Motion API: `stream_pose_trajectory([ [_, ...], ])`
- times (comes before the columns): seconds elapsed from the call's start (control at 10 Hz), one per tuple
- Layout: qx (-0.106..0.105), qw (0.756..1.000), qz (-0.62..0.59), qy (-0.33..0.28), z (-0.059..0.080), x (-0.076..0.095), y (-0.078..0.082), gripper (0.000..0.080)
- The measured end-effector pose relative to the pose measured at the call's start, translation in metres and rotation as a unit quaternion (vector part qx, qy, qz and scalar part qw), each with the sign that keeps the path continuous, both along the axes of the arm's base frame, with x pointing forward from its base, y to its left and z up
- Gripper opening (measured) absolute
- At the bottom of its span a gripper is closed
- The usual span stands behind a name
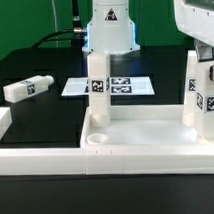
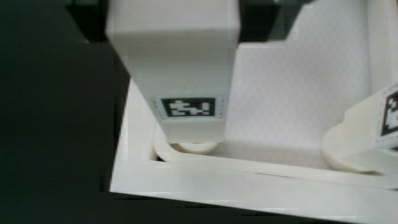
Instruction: Assemble desk
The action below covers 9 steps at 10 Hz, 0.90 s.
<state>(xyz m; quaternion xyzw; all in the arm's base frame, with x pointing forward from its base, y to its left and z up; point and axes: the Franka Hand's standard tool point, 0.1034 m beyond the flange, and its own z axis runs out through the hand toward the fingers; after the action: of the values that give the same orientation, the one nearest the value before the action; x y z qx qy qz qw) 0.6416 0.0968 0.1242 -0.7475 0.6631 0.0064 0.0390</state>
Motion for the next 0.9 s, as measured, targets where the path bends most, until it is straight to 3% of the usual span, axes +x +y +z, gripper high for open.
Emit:
stream_pose_trajectory([
  [0.1, -0.001, 1.000, 0.015, 0.000, -0.0003, -0.0004, 0.0000, 0.0318],
  [0.2, 0.000, 1.000, 0.028, 0.003, 0.0003, -0.0009, 0.0003, 0.0493],
  [0.3, -0.003, 0.998, 0.065, 0.000, 0.0005, -0.0008, 0.0010, 0.0493],
  [0.4, -0.005, 0.993, 0.115, -0.003, 0.0001, -0.0012, 0.0029, 0.0617],
  [0.9, -0.011, 0.957, 0.289, -0.015, 0.0000, -0.0010, 0.0021, 0.0649],
])
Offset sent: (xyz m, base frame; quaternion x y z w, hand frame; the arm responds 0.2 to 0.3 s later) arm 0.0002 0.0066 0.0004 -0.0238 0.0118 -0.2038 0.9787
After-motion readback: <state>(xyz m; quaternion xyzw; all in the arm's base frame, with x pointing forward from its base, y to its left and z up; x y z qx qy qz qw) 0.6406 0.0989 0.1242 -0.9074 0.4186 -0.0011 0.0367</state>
